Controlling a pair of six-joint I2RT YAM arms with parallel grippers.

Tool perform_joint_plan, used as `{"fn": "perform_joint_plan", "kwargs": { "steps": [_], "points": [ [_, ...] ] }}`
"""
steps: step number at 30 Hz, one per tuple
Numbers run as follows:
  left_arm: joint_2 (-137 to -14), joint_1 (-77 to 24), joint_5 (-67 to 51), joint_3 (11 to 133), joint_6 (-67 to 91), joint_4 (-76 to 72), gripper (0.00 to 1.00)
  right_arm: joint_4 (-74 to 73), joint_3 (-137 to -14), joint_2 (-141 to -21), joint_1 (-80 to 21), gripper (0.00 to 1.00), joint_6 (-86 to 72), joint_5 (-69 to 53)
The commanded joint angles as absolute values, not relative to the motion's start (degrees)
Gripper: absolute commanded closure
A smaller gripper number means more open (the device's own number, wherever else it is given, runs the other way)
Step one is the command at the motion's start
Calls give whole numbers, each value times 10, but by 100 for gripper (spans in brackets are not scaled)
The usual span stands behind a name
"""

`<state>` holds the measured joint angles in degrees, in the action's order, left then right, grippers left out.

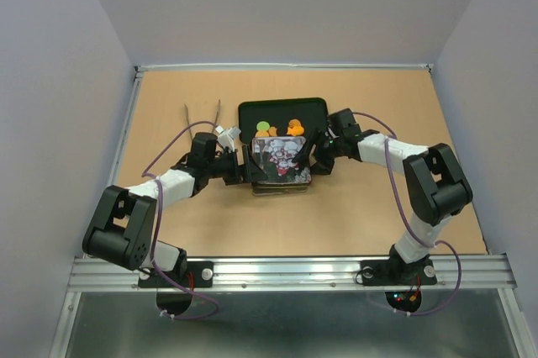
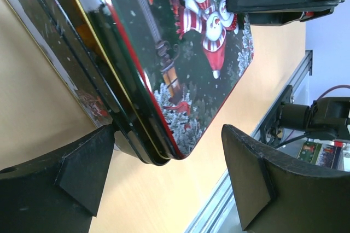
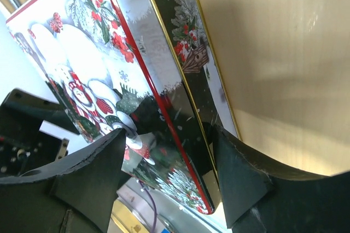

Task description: Pack the cookies

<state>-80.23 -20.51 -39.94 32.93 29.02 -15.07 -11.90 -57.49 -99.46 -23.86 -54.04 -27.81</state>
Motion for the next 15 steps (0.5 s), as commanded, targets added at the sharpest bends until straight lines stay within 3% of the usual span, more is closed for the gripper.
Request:
{"fn": "perform_joint_plan", "kwargs": {
  "steps": [1,15],
  "points": [
    [-788,-219,-415,369,293,-169,11,-162,-643,-1011,-254,30,-545,-259],
    [-813,-230,-412,374,293,-172,11,-193,-677,-1029,-275,30,-525,-265]
  ]
}}
